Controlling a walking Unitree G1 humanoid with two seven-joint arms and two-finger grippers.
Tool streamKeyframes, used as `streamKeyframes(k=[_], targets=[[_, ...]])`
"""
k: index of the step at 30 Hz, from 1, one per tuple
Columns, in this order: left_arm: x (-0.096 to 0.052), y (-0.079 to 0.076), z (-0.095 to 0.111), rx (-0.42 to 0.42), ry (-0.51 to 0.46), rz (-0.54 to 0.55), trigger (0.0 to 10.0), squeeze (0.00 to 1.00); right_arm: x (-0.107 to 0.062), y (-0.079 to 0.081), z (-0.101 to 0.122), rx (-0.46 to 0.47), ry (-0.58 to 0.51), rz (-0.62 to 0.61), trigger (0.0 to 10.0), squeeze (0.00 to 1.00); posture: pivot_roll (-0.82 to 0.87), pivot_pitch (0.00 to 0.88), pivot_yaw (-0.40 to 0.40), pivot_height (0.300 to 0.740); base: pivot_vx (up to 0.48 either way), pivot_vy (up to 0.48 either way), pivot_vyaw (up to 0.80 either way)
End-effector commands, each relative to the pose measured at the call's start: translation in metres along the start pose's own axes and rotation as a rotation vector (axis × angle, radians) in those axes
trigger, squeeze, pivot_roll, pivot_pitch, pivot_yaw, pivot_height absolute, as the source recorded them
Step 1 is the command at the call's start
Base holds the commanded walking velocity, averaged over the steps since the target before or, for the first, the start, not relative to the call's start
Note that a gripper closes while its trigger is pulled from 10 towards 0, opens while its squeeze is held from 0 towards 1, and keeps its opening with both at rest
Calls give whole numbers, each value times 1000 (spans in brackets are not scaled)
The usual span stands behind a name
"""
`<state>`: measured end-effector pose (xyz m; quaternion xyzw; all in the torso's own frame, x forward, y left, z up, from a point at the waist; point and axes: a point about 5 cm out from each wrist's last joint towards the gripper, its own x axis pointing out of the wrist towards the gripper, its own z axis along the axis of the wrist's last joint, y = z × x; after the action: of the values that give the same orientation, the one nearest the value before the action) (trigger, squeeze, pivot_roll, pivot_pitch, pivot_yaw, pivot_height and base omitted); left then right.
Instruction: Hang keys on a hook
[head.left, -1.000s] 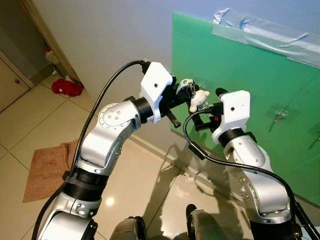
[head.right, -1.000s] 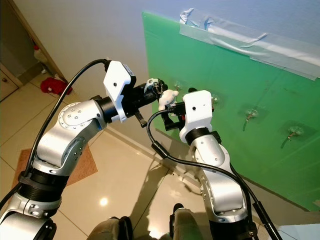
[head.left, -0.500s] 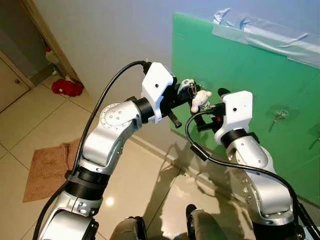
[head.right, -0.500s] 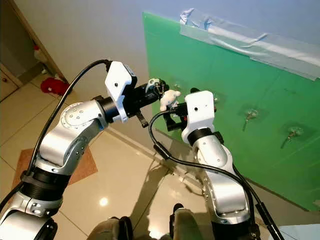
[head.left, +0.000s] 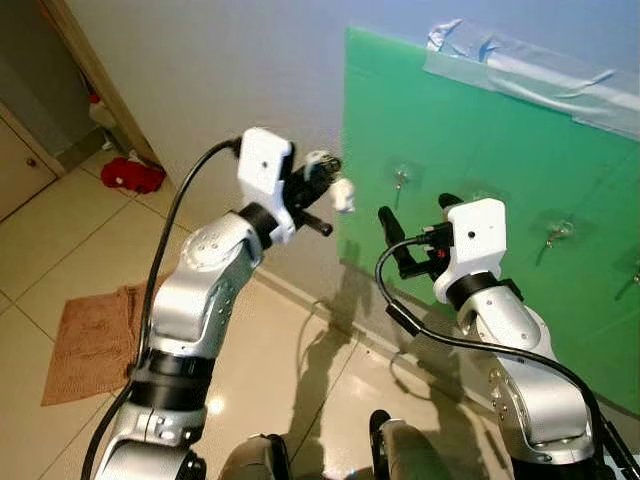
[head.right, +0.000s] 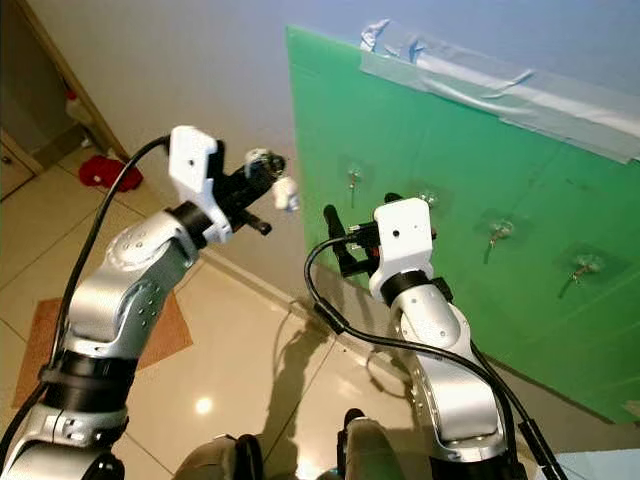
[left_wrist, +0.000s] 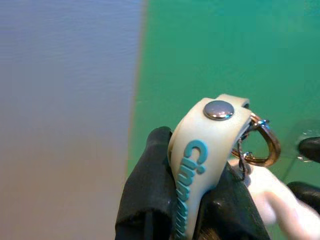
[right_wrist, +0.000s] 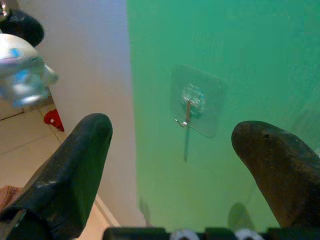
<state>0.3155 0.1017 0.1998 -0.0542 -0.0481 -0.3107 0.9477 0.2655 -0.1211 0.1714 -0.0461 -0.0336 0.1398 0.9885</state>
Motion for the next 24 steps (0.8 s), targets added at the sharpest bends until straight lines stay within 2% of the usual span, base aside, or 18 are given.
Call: streamKeyframes(k=[1, 6, 11, 14, 17, 19, 24], targets=[[-4, -5, 3, -7, -10, -4, 0, 0, 1, 5, 1, 12, -10, 29, 10000, 1000, -138, 148, 46, 740, 0, 0, 0], [-7, -7, -1, -9, 4, 0, 0, 0, 1, 8, 4, 14, -19, 62, 10000, 1000, -133, 149, 40, 740, 0, 0, 0], [-10, -2, -2, 0, 6, 34, 0, 0, -1, 7, 3, 10, -15, 77, 10000, 1000, -136, 147, 38, 740, 0, 0, 0], [-27, 15, -7, 14, -6, 163, 0, 0, -3, 2, 0, 0, -6, 70, 10000, 1000, -147, 149, 38, 740, 0, 0, 0], [-31, 17, -9, 11, -2, 187, 0, 0, -3, 1, -1, 0, -5, 66, 10000, 1000, -146, 148, 37, 740, 0, 0, 0], [-40, 20, -13, -1, 9, 229, 0, 0, -5, 0, -2, -5, -4, 63, 10000, 1000, -149, 151, 37, 740, 0, 0, 0], [-43, 17, -16, -4, 24, 230, 0, 0, -6, -2, 0, -31, -8, 44, 10000, 1000, -148, 152, 33, 740, 0, 0, 0]])
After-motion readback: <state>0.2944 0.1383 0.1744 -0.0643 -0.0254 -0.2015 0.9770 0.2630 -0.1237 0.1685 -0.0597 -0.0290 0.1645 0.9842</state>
